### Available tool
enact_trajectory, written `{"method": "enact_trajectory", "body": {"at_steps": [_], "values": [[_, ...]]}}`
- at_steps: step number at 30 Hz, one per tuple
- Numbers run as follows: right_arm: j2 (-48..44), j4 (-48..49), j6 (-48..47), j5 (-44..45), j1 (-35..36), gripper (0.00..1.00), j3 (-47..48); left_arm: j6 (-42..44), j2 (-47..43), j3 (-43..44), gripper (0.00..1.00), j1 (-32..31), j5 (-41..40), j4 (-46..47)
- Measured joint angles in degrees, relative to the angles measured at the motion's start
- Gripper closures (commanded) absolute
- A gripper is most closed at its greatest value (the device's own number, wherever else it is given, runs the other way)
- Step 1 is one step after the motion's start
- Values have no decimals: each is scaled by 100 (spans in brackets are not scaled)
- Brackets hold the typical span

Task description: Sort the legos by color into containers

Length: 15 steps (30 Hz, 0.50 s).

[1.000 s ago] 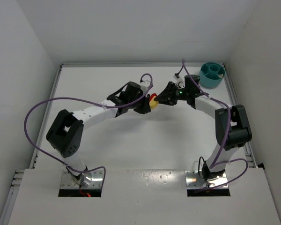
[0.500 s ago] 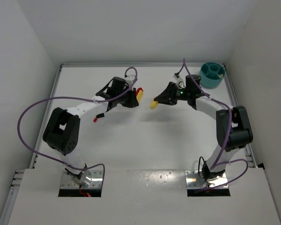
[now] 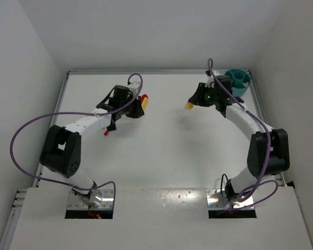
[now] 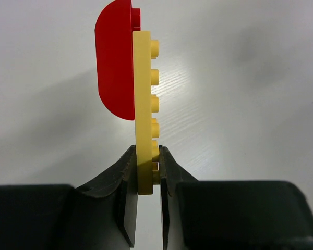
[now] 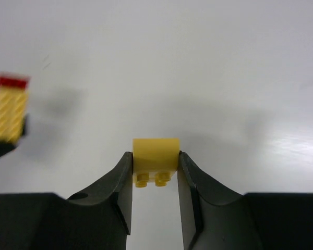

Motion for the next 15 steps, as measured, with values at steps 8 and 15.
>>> {"method": "enact_trajectory", "body": {"at_steps": [8, 15], "values": [[-26, 496, -925, 2776, -363, 100, 376, 282, -247, -208, 100, -258, -282, 35], [625, 1259, -1056, 3993, -570, 100, 496, 352, -247, -227, 100, -286, -374, 63]]}}
